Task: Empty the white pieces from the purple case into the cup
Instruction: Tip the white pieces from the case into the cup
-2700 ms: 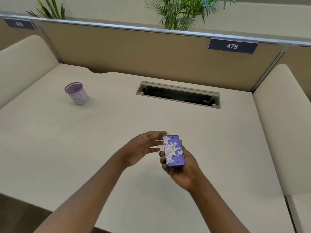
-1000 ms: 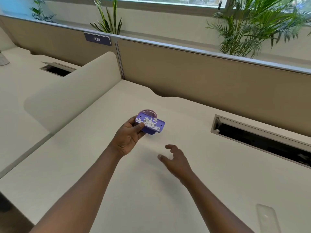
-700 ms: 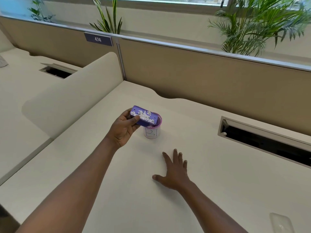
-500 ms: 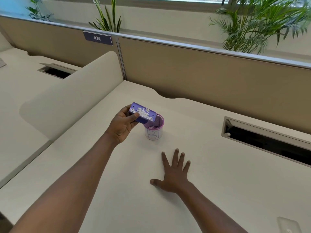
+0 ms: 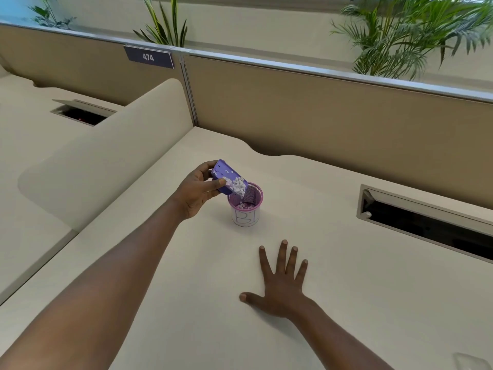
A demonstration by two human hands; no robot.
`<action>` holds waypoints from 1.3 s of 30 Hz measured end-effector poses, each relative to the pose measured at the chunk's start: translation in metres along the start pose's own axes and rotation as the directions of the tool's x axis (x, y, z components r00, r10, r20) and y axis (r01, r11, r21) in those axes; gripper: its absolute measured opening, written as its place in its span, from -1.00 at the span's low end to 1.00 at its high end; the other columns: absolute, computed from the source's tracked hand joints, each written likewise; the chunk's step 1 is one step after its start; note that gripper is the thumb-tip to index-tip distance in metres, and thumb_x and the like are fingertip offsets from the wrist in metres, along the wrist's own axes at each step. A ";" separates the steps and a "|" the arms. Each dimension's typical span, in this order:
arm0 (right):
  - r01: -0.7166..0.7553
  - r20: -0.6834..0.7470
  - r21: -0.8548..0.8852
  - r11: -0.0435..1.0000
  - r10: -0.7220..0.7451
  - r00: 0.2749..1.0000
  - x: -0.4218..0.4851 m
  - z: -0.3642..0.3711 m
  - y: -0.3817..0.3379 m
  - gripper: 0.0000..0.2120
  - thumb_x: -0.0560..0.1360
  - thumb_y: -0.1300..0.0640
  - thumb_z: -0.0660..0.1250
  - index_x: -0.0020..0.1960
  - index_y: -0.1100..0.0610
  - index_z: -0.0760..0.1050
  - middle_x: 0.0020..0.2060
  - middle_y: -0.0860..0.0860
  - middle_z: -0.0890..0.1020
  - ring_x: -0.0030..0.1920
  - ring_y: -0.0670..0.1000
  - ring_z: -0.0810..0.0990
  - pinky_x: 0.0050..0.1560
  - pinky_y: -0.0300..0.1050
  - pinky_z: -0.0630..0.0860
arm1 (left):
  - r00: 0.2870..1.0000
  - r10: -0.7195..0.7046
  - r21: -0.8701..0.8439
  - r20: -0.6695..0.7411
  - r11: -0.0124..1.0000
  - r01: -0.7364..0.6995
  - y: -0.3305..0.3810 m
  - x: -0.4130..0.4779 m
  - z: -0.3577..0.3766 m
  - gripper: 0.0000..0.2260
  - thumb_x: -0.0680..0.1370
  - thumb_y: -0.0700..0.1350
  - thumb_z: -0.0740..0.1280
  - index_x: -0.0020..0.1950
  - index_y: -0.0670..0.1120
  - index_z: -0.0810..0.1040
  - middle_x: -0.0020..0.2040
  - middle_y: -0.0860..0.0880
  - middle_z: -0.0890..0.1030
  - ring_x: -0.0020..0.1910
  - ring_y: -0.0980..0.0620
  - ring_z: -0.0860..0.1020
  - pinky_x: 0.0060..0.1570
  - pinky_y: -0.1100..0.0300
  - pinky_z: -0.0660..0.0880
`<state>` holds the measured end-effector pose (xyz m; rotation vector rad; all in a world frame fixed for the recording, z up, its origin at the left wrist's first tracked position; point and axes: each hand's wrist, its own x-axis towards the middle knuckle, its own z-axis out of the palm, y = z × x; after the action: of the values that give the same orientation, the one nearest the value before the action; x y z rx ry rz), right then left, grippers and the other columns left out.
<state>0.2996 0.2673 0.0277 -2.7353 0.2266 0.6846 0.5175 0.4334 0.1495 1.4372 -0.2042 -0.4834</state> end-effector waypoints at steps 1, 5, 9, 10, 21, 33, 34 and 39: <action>0.001 0.004 -0.002 1.000 -0.001 1.000 0.000 0.000 0.000 0.18 0.26 -0.64 0.05 0.49 -0.10 -0.59 0.35 0.24 -0.71 0.30 0.32 -0.77 0.32 0.47 -0.57 | 1.000 0.000 0.001 0.009 1.000 0.000 0.000 0.001 0.000 -0.54 0.56 -0.41 0.32 0.45 -0.23 0.39 0.27 -0.19 0.53 0.15 -0.12 0.58 0.15 0.06 0.62; 0.003 0.016 -0.008 1.000 -0.002 1.000 -0.001 -0.001 0.000 0.18 0.27 -0.64 0.04 0.50 -0.11 -0.58 0.35 0.24 -0.71 0.27 0.31 -0.80 0.31 0.46 -0.58 | 0.999 -0.005 0.043 0.040 0.999 0.004 0.001 0.004 0.001 -0.56 0.55 -0.41 0.34 0.42 -0.18 0.43 0.22 -0.15 0.54 0.15 -0.11 0.58 0.11 0.11 0.64; 0.006 0.021 -0.011 1.000 -0.006 1.000 -0.001 -0.002 -0.001 0.17 0.27 -0.65 0.04 0.51 -0.11 -0.57 0.34 0.24 -0.72 0.28 0.31 -0.79 0.31 0.46 -0.58 | 0.998 -0.005 0.103 0.060 0.995 -0.001 0.003 0.005 0.003 -0.58 0.55 -0.41 0.34 0.38 -0.13 0.46 0.19 -0.13 0.54 0.11 -0.06 0.59 0.08 0.18 0.63; 0.006 0.021 -0.011 1.000 -0.005 1.000 0.000 -0.002 -0.001 0.17 0.27 -0.65 0.04 0.51 -0.11 -0.57 0.34 0.24 -0.72 0.27 0.31 -0.80 0.31 0.46 -0.58 | 0.998 -0.004 0.122 0.064 0.993 -0.004 0.004 0.005 0.004 -0.58 0.55 -0.41 0.34 0.36 -0.11 0.47 0.19 -0.13 0.54 0.09 -0.04 0.60 0.06 0.20 0.63; 0.004 0.008 0.000 1.000 -0.004 1.000 0.001 0.001 0.001 0.19 0.22 -0.67 0.02 0.50 -0.14 -0.58 0.34 0.21 -0.73 0.27 0.28 -0.81 0.28 0.44 -0.62 | 0.993 0.009 0.413 0.114 0.909 -0.055 0.015 0.009 0.007 -0.56 0.53 -0.40 0.39 0.38 -0.15 0.47 0.32 -0.30 0.52 0.03 -0.07 0.58 0.13 0.07 0.54; 0.000 0.011 -0.004 1.000 0.000 1.000 0.000 0.001 0.001 0.19 0.22 -0.67 0.02 0.50 -0.14 -0.58 0.35 0.22 -0.72 0.28 0.29 -0.80 0.30 0.46 -0.60 | 0.987 -0.001 0.570 0.163 0.817 -0.093 0.019 0.008 0.013 -0.54 0.52 -0.37 0.40 0.37 -0.05 0.49 0.24 -0.17 0.57 0.13 -0.18 0.61 0.21 -0.11 0.54; 0.000 0.011 -0.004 1.000 0.000 1.000 0.000 0.001 0.001 0.19 0.22 -0.67 0.02 0.50 -0.14 -0.57 0.35 0.22 -0.72 0.28 0.29 -0.80 0.30 0.46 -0.60 | 0.987 0.001 0.588 0.161 0.803 -0.097 0.019 0.008 0.014 -0.53 0.52 -0.37 0.41 0.38 -0.05 0.49 0.24 -0.16 0.58 0.16 -0.21 0.59 0.21 -0.12 0.54; -0.006 0.009 -0.004 1.000 0.006 1.000 0.001 0.001 0.000 0.19 0.21 -0.68 0.01 0.50 -0.14 -0.58 0.35 0.22 -0.72 0.29 0.30 -0.79 0.31 0.47 -0.59 | 0.987 0.018 0.666 0.158 0.737 -0.120 0.020 0.008 0.019 -0.53 0.49 -0.32 0.44 0.33 0.02 0.51 0.16 -0.05 0.63 0.12 -0.13 0.60 0.00 0.08 0.59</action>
<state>0.3002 0.2674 0.0258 -2.7360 0.2314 0.6991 0.5205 0.4138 0.1707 2.1039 -0.5973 -0.4703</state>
